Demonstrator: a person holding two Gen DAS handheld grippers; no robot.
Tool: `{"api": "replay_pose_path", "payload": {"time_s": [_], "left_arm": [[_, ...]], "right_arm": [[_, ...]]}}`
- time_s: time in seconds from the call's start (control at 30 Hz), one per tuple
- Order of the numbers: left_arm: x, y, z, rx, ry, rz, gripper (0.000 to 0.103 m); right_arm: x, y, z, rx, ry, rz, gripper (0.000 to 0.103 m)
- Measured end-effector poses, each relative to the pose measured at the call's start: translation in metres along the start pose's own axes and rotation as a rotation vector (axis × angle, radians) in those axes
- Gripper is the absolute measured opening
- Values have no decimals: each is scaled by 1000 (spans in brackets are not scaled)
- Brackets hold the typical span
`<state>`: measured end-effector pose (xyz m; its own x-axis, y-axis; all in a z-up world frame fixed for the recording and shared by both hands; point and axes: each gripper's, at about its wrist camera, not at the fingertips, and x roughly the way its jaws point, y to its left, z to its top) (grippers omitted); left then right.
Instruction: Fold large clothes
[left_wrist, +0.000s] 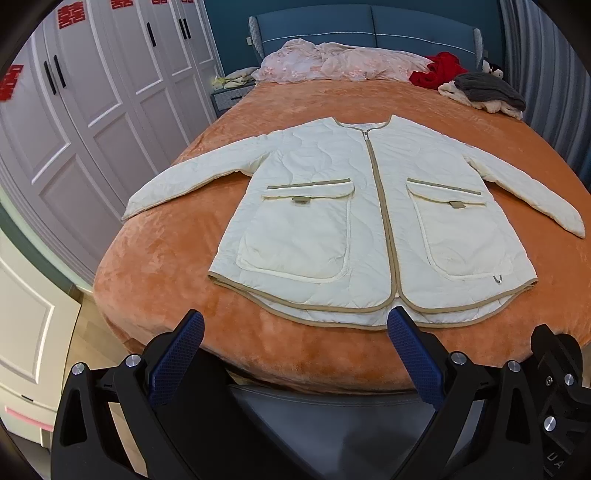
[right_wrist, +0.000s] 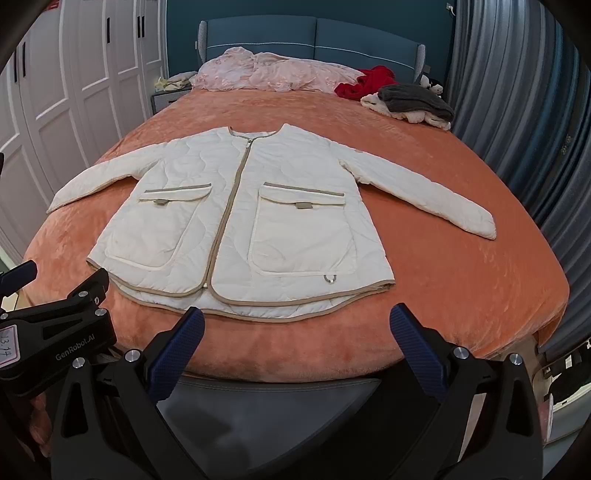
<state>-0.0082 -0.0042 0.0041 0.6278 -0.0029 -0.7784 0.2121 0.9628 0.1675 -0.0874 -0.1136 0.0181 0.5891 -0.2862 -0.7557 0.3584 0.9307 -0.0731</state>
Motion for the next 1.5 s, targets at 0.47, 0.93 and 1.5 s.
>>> {"api": "replay_pose_path", "payload": {"time_s": [0.47, 0.93, 1.5], "left_arm": [[2, -4, -3, -11, 4, -8, 97], [5, 5, -5, -24, 5, -16, 97], [5, 7, -4, -25, 5, -17, 97]], "right_arm": [[0, 1, 0, -3, 0, -1, 98], [0, 7, -1, -9, -2, 0, 98], [2, 11, -3, -13, 1, 0, 98]]}}
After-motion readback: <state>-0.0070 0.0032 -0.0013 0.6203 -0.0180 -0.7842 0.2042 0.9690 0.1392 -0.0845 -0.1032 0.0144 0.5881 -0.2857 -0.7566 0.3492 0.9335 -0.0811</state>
